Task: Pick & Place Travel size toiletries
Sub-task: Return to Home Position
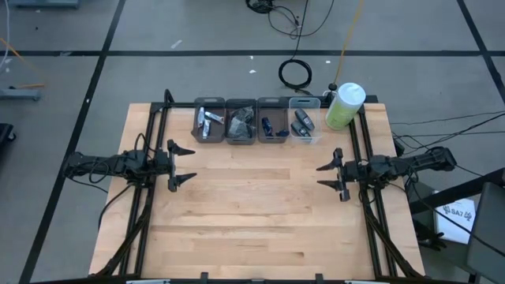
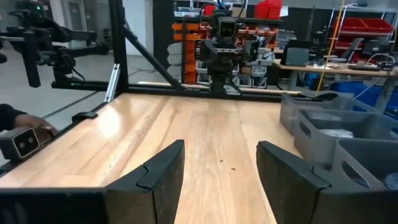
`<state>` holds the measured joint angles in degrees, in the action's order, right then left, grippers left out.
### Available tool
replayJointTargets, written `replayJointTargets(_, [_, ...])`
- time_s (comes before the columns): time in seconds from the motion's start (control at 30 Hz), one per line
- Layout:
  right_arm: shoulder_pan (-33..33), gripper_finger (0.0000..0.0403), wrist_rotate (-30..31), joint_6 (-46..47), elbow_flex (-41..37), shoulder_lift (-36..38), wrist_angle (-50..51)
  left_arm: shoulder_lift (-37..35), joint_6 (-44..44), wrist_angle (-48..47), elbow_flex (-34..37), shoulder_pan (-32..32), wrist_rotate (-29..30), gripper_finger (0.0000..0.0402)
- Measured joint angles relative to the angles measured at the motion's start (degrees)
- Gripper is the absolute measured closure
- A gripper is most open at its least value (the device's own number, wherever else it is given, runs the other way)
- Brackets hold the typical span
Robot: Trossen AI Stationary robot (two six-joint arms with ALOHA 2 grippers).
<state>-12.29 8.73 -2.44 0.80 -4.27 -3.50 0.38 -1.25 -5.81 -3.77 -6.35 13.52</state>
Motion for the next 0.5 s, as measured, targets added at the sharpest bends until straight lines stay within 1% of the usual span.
replayJointTargets(0.2, [0.2, 0.0211, 0.1, 3.6, 0.0, 0.0, 0.2, 0.0, 0.0, 0.0, 0.0, 0.0, 0.0, 0.0007])
replayJointTargets(0.5, [0.2, 0.0215, 0.2, 3.3, 0.0, 0.0, -0.9, 0.0, 0.0, 0.0, 0.0, 0.0, 0.0, 0.0007])
